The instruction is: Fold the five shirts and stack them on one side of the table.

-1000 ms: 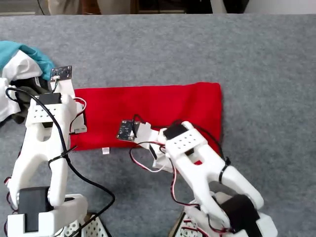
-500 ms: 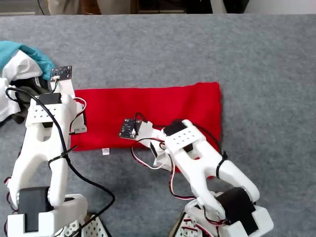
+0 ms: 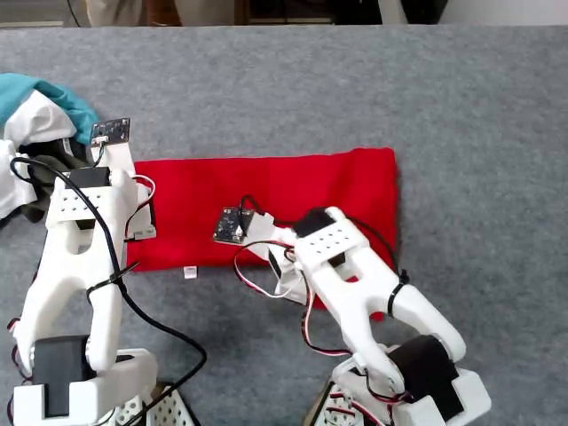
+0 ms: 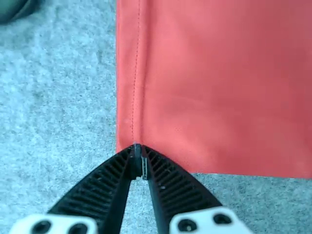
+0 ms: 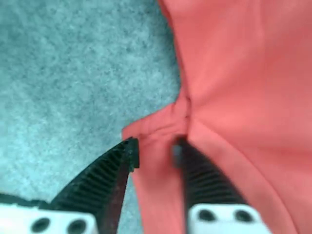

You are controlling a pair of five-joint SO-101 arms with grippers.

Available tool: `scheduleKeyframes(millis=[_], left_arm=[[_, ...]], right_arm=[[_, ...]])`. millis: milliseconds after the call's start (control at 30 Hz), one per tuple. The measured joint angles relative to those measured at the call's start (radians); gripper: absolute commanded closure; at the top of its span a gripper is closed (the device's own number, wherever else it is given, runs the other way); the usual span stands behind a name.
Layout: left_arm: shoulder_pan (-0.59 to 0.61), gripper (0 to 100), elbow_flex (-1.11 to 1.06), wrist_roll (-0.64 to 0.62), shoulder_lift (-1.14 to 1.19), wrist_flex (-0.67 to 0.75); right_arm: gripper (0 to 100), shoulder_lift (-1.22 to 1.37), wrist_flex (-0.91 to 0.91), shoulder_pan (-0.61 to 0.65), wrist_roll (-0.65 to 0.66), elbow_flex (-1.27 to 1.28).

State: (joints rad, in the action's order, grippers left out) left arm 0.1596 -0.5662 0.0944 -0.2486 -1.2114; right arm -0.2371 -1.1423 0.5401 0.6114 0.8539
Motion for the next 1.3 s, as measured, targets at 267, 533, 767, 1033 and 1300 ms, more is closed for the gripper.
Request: scheduleKeyframes(millis=[267,533,767,1033,1300], left_arm=[[0.048,98,0.021,0.044,0.000,0.000],[0.026,98,0.115,0.055,0.000,0.002],[-0.084,98,0.149,-0.015,0.034,0.183],[-0.107,98,0.341,-0.104,0.428,0.244],[-0.026,98,0.554,-0.118,0.713,0.204]], right_arm=[[91.5,-0.279,-0.149,-0.186,0.103,-0.058],[88.5,-0.308,-0.198,-0.322,0.178,-0.241],[98.4,-0.048,0.021,-0.400,0.095,-0.414],[99.3,0.489,0.031,-0.503,-0.051,-0.835],[99.3,0.836,0.026,-0.614,-0.066,-1.105]])
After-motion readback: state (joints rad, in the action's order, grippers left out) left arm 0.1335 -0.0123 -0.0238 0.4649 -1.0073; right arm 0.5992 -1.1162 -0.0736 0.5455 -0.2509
